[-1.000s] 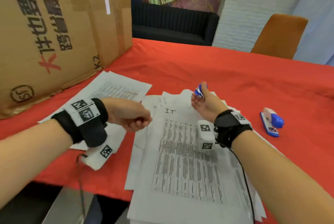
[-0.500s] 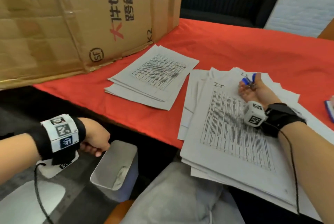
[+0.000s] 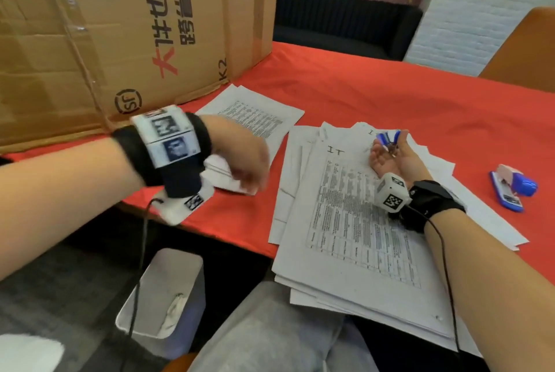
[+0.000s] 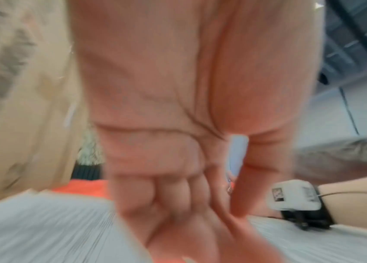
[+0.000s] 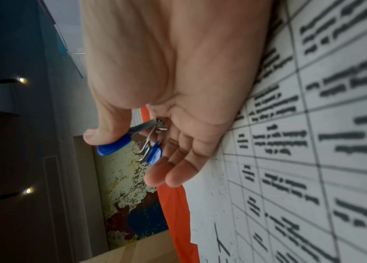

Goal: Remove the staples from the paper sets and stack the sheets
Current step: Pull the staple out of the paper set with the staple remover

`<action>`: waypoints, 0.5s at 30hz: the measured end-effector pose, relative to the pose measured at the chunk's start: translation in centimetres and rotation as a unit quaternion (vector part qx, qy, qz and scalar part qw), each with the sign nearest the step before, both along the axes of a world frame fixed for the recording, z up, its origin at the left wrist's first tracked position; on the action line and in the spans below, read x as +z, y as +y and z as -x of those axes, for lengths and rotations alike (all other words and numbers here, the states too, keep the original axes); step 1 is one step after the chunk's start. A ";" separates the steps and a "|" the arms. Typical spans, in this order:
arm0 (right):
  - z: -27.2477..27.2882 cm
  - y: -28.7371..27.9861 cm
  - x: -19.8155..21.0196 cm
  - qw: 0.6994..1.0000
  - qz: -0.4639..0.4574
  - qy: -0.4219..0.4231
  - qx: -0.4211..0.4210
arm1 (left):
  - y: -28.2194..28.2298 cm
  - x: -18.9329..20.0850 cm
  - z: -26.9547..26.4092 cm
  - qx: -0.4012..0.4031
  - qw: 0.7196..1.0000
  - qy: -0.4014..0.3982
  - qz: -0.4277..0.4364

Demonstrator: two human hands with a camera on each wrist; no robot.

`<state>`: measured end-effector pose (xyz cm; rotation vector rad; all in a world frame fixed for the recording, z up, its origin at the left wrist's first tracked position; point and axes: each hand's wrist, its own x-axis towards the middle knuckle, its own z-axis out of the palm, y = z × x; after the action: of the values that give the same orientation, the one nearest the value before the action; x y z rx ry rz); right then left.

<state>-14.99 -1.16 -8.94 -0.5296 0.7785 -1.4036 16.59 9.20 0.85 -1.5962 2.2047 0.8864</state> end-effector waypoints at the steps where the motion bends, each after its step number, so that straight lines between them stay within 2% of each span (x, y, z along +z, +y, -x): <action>1: -0.1 0.1 0.1 1.000 -0.002 -0.002 0.004 | -1.6 0.3 1.5 -0.001 0.996 0.016 0.084; 2: -0.1 0.1 0.1 1.000 -0.005 0.001 0.009 | -3.0 0.5 3.0 0.004 0.988 0.036 0.149; 4: 0.0 0.0 0.1 1.000 -0.013 0.002 0.015 | -5.8 0.0 6.0 0.020 0.975 0.062 0.214; 9: 0.3 -0.6 -0.3 0.999 -0.026 -0.009 0.017 | -11.9 -2.5 10.6 0.031 0.977 0.062 0.201; 15: 0.4 -0.7 -0.2 0.999 -0.037 -0.040 -0.003 | -15.0 -4.0 13.0 -0.005 0.988 -0.002 0.156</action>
<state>-15.40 -1.84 -9.13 -0.4119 0.7651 -1.3885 3.62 -5.76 -3.18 -1.7135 2.4397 0.5539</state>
